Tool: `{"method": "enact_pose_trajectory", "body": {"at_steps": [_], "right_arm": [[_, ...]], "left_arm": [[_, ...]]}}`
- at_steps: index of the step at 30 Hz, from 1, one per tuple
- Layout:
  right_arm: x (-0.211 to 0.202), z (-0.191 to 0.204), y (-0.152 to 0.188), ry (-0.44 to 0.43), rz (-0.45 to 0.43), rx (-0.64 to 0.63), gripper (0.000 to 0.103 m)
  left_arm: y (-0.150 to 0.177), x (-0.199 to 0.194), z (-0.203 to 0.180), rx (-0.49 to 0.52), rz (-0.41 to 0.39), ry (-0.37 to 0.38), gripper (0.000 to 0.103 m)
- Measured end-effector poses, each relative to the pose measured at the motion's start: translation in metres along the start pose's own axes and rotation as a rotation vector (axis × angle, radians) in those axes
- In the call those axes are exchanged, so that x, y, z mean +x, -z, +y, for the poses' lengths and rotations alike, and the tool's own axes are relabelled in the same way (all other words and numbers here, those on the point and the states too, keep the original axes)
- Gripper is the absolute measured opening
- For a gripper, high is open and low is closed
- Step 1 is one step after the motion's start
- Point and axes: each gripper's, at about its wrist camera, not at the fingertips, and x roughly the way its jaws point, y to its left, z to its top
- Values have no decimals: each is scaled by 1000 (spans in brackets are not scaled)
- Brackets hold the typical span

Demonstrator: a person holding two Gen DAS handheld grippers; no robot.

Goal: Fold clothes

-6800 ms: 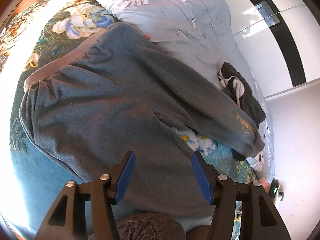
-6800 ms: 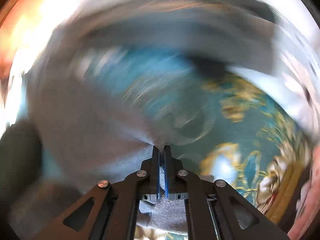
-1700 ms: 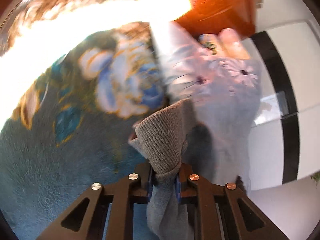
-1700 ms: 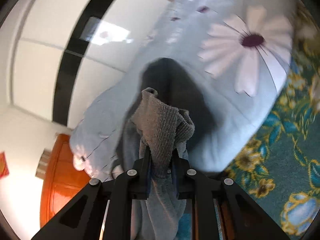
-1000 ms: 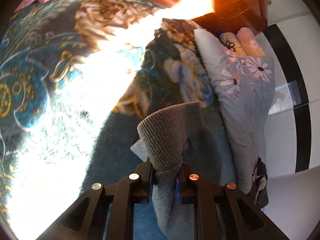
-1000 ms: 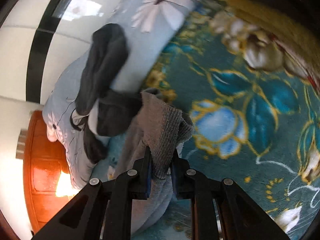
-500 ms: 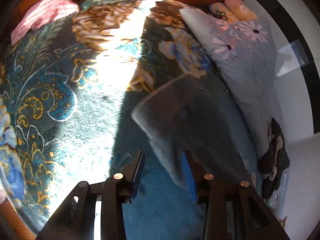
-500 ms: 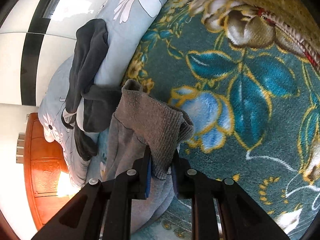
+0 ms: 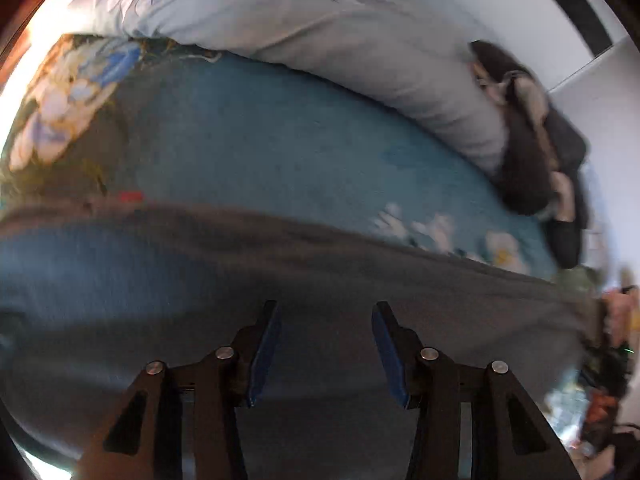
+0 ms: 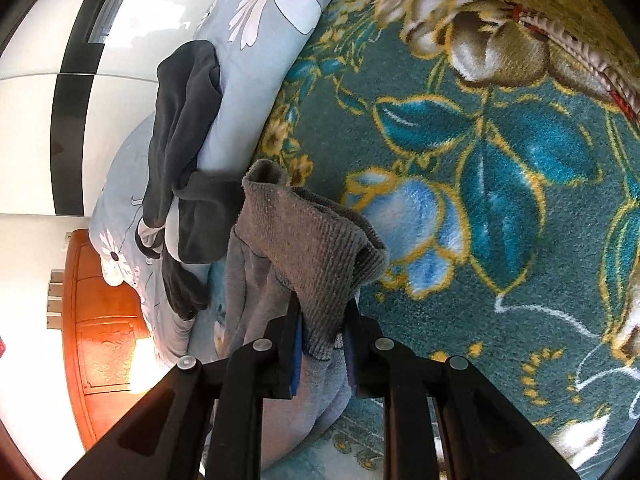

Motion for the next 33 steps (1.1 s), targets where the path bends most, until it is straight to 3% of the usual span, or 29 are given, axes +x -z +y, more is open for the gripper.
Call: {"method": "enact_pose_trajectory", "body": {"at_steps": [3, 5, 9, 11, 15, 21, 23, 28, 33], "right_arm": [[2, 1, -3, 0, 8, -6, 18], [4, 1, -4, 3, 12, -6, 18], [7, 0, -6, 3, 16, 1, 18], [7, -1, -8, 3, 19, 2, 18], [8, -3, -10, -10, 21, 8, 19], [7, -6, -10, -30, 21, 25, 20], [6, -6, -10, -33, 21, 25, 20], [5, -6, -10, -41, 22, 26, 20], [3, -3, -8, -39, 16, 21, 20]], "left_arm": [[-16, 6, 7, 6, -37, -90, 50], [-24, 7, 18, -45, -51, -86, 45], [-34, 3, 29, -140, -81, -64, 44], [-33, -7, 24, -137, -105, -66, 43], [-19, -13, -14, 33, 9, 106, 45], [10, 2, -85, 293, 136, 148, 45], [12, 16, -104, 340, 171, 122, 45], [3, 40, -107, 342, 187, 54, 45], [-15, 46, -94, 213, 159, 43, 45]]}}
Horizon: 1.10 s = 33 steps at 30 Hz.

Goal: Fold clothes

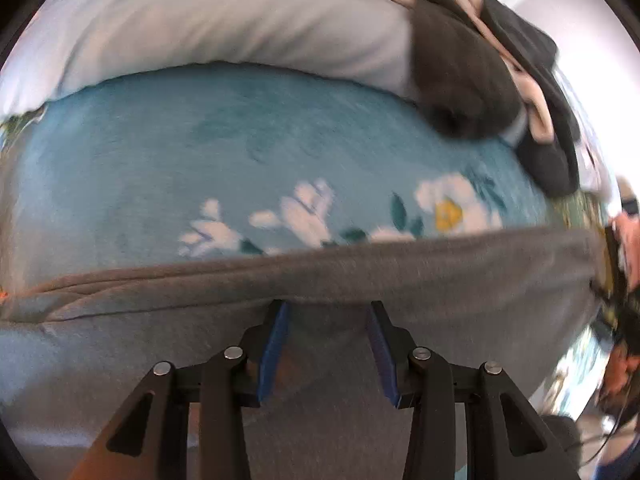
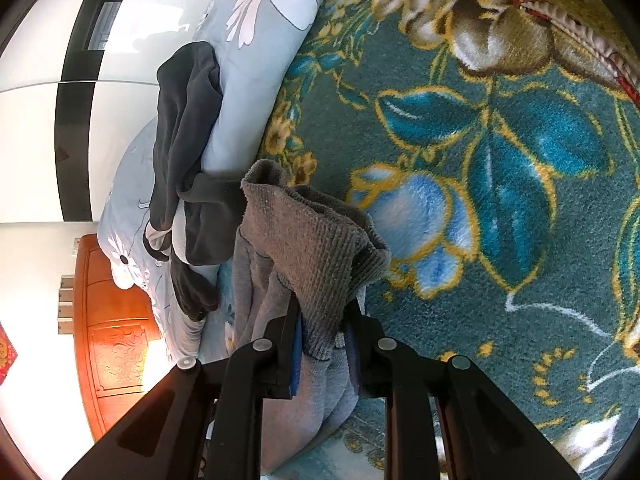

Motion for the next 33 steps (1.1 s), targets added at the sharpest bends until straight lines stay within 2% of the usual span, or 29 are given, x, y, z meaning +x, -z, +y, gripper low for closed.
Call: {"method": "enact_pose_trajectory", "body": {"at_steps": [3, 6, 12, 17, 21, 25, 31, 33], "right_arm": [[-3, 8, 3, 11, -16, -14, 20], [-11, 29, 11, 39, -48, -76, 19], [-17, 121, 53, 112, -118, -416, 19], [5, 197, 108, 144, -87, -720, 19], [41, 243, 163, 149, -6, -900, 19], [94, 269, 224, 166, 144, -1043, 19], [156, 264, 300, 241, 345, -1242, 22], [167, 258, 314, 264, 386, -1266, 23]], "left_arm": [[-1, -10, 13, -97, -17, -10, 43], [12, -35, 19, -133, -67, 8, 43], [51, -76, 33, -230, -162, 68, 44], [85, -89, 41, -331, -227, 128, 45], [111, -104, 62, -406, -262, 191, 48], [128, -107, 81, -466, -275, 228, 50], [146, -95, 100, -538, -261, 277, 51], [151, -88, 103, -554, -251, 285, 51]]}}
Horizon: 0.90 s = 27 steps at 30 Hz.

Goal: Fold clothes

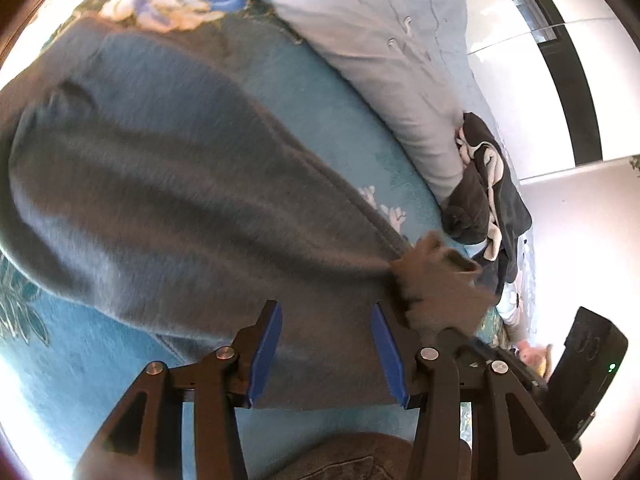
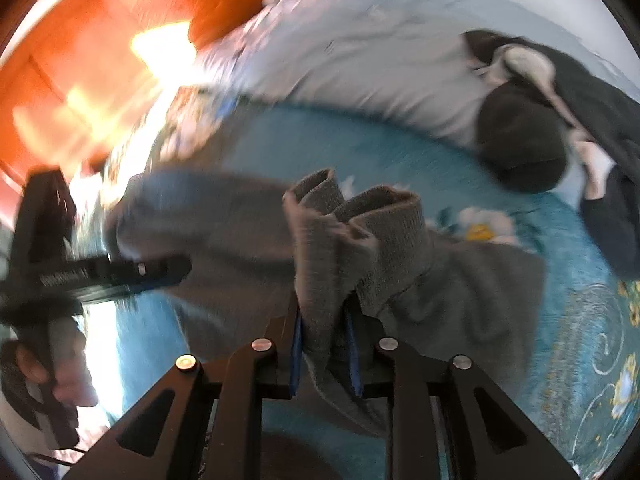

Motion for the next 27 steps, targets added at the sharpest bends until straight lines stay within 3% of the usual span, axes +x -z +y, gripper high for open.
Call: {"method": "enact_pose_trajectory", "body": {"at_steps": [2, 4, 8, 10, 14, 21, 23, 27], "right_arm": [[9, 7, 5, -18, 35, -19, 23], [13, 14, 11, -48, 61, -47, 30], [-8, 3, 17, -123, 22, -28, 38], [-20, -4, 21, -158, -1, -13, 42], [-40, -53, 24, -133, -51, 149, 42], [-54, -117, 54, -95, -46, 349, 42], [-54, -125, 62, -97, -37, 370, 42], [-52, -132, 72, -108, -36, 406, 42]], "left_arm": [[2, 2, 4, -15, 5, 4, 51], [5, 4, 7, -26, 9, 10, 51], [7, 6, -2, 11, 16, 28, 52], [6, 7, -11, 47, 17, 43, 57], [1, 25, -41, 172, 68, 58, 59], [6, 62, -86, 425, 132, -26, 60], [3, 72, -91, 456, 157, -66, 60], [5, 81, -94, 480, 185, -70, 58]]}}
